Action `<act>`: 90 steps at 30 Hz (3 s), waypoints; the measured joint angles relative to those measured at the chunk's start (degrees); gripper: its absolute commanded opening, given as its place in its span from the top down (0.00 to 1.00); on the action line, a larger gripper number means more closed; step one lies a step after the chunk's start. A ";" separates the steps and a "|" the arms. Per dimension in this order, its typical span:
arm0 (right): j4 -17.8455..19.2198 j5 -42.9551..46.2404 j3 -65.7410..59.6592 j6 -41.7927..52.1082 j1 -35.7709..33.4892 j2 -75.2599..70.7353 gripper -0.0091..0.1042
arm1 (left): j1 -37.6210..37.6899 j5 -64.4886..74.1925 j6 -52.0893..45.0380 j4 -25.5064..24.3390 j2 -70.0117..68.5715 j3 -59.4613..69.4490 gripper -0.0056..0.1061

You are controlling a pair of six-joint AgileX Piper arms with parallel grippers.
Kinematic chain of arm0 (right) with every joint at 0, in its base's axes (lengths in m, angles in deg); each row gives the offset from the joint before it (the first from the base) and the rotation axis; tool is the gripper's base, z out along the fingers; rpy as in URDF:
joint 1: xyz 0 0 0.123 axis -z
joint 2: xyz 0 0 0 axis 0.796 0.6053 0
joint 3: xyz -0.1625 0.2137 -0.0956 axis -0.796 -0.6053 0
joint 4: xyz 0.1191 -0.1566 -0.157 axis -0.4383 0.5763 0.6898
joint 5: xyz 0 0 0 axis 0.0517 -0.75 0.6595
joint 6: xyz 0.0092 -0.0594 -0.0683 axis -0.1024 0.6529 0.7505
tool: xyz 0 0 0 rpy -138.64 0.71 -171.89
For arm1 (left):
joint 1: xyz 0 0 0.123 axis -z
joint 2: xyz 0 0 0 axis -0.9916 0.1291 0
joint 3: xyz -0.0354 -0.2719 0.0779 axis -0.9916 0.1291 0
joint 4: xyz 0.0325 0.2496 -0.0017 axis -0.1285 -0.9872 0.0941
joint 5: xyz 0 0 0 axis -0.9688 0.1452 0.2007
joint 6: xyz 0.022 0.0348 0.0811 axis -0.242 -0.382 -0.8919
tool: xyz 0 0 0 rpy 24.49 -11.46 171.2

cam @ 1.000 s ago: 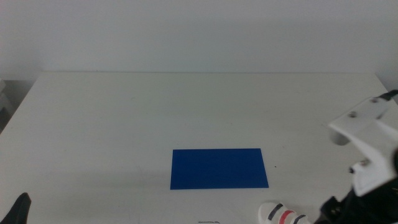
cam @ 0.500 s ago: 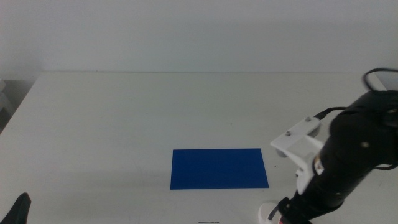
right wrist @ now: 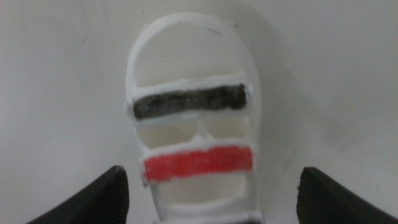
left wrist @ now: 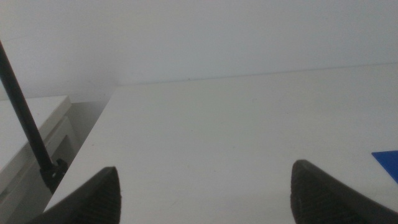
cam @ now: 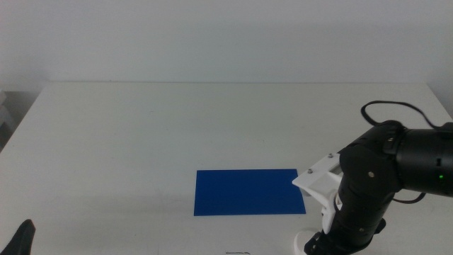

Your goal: Use one arm to grab the shoe from the table and place it on the mat.

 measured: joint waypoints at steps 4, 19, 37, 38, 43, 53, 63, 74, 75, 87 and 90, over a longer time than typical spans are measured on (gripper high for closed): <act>-0.23 0.85 0.01 1.60 0.00 1.47 0.27 | 0.00 0.00 0.00 0.00 0.00 0.00 0.11; 0.19 -15.98 15.45 2.79 -3.73 0.53 0.93 | 0.00 0.00 0.00 0.00 0.00 0.00 0.11; 1.61 -17.38 50.01 42.32 -3.99 24.30 0.93 | 0.00 0.00 0.00 0.00 0.00 0.00 0.11; 1.71 -17.32 50.10 44.60 -3.98 24.95 0.93 | 0.00 0.00 0.00 0.00 0.00 0.00 0.11; 1.92 -17.43 50.14 51.02 -3.98 26.95 0.93 | 0.00 0.00 0.00 0.00 0.00 0.00 0.11; 2.62 -16.41 50.39 51.92 -3.93 29.43 0.93 | 0.00 0.00 0.00 0.00 0.00 0.00 0.11; 2.35 -15.84 50.39 47.43 -3.93 30.46 0.92 | 0.00 0.00 0.00 0.00 0.00 0.00 0.11; 2.15 -15.01 50.39 46.96 -3.93 31.64 0.55 | 0.00 0.00 0.00 0.00 0.00 0.00 0.11; 1.98 -14.83 50.44 46.96 -3.93 31.64 0.49 | 0.00 0.00 0.00 0.00 0.00 0.00 0.11; -0.83 -12.50 48.34 36.94 -2.46 21.15 0.09 | 0.00 0.00 0.00 0.00 0.00 0.00 0.11; -1.76 -7.36 41.37 25.84 -0.57 10.37 0.11 | 0.00 0.00 0.00 0.00 0.00 0.00 0.11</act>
